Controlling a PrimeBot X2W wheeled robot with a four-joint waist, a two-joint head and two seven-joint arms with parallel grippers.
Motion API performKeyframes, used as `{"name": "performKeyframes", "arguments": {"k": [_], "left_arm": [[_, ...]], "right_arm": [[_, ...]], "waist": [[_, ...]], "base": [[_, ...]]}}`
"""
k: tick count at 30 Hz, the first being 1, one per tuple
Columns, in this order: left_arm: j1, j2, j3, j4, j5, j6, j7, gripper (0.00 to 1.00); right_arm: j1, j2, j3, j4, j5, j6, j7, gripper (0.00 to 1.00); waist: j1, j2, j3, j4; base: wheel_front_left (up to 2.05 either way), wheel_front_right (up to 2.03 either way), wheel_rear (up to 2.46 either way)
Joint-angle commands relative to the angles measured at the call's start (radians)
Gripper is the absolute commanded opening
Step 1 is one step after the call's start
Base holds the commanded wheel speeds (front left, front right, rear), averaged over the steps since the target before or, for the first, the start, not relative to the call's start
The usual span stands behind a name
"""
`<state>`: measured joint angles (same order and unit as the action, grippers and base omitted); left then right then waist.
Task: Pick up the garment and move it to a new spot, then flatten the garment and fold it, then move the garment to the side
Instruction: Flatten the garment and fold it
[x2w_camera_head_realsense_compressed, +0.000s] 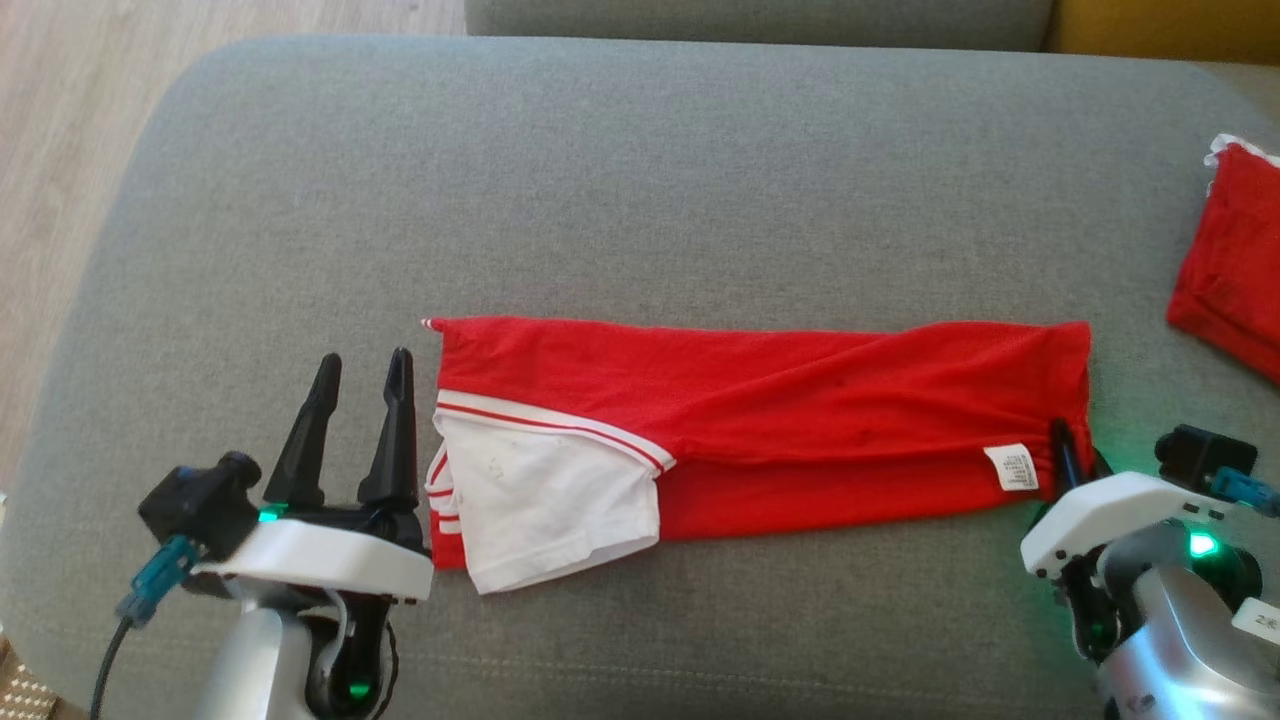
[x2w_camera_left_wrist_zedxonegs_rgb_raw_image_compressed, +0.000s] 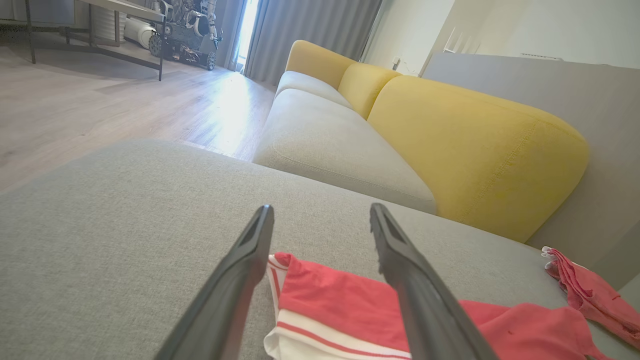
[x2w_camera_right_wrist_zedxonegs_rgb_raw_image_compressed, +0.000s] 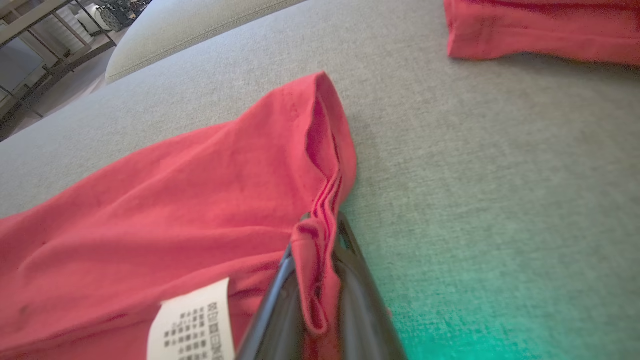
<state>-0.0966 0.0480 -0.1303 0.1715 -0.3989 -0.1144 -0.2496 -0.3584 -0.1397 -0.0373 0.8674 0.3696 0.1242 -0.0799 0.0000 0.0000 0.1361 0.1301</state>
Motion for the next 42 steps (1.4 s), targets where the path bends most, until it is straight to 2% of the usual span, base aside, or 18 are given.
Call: {"name": "performKeyframes", "arguments": {"k": [1, 7, 13, 18, 24, 32, 38, 42], "left_arm": [[-0.038, 0.002, 0.029, -0.024, -0.003, 0.002, -0.012, 1.00], [-0.031, 0.002, 0.035, -0.026, -0.003, 0.006, -0.012, 1.00], [-0.021, 0.002, 0.040, -0.027, -0.002, 0.009, -0.012, 1.00], [-0.011, 0.002, 0.032, -0.020, -0.005, 0.011, -0.012, 1.00], [-0.001, 0.002, 0.023, -0.015, -0.012, 0.017, -0.012, 1.00], [0.003, 0.002, 0.034, -0.016, -0.005, 0.016, -0.012, 1.00], [-0.001, 0.002, 0.024, -0.012, 0.000, 0.012, -0.012, 1.00], [0.008, 0.002, 0.040, -0.008, 0.005, 0.010, -0.012, 1.00]], "right_arm": [[-0.021, -0.024, 0.024, -0.005, 0.003, 0.007, -0.021, 0.00], [-0.043, -0.081, -0.026, 0.019, -0.025, 0.007, -0.066, 0.00], [-0.096, -0.147, -0.190, 0.077, -0.157, 0.007, -0.123, 0.00], [-0.113, -0.097, -0.212, 0.066, -0.214, 0.007, -0.120, 0.00], [-0.105, -0.028, -0.176, -0.020, -0.189, 0.007, -0.076, 0.00], [-0.056, 0.059, -0.052, -0.272, -0.109, 0.007, 0.038, 0.00], [0.006, 0.084, 0.060, -0.482, -0.079, 0.007, 0.116, 0.00], [0.052, 0.089, 0.160, -0.602, 0.023, 0.007, 0.168, 0.00]], "waist": [[0.0000, 0.0000, -0.008, -0.004], [0.0000, 0.0000, -0.025, -0.013], [0.0000, 0.0000, -0.044, -0.021], [0.0000, 0.0000, -0.059, -0.026], [0.0000, 0.0000, -0.081, -0.031], [0.0000, 0.0000, -0.082, -0.045], [0.0000, 0.0000, -0.086, -0.046], [0.0000, 0.0000, -0.091, -0.039]], "base": [[0.00, 0.00, 0.00], [0.00, 0.00, 0.00], [0.00, 0.00, 0.00], [0.00, 0.00, 0.00], [0.00, 0.00, 0.00], [0.00, 0.00, 0.00], [0.00, 0.00, 0.00], [0.00, 0.00, 0.00]]}}
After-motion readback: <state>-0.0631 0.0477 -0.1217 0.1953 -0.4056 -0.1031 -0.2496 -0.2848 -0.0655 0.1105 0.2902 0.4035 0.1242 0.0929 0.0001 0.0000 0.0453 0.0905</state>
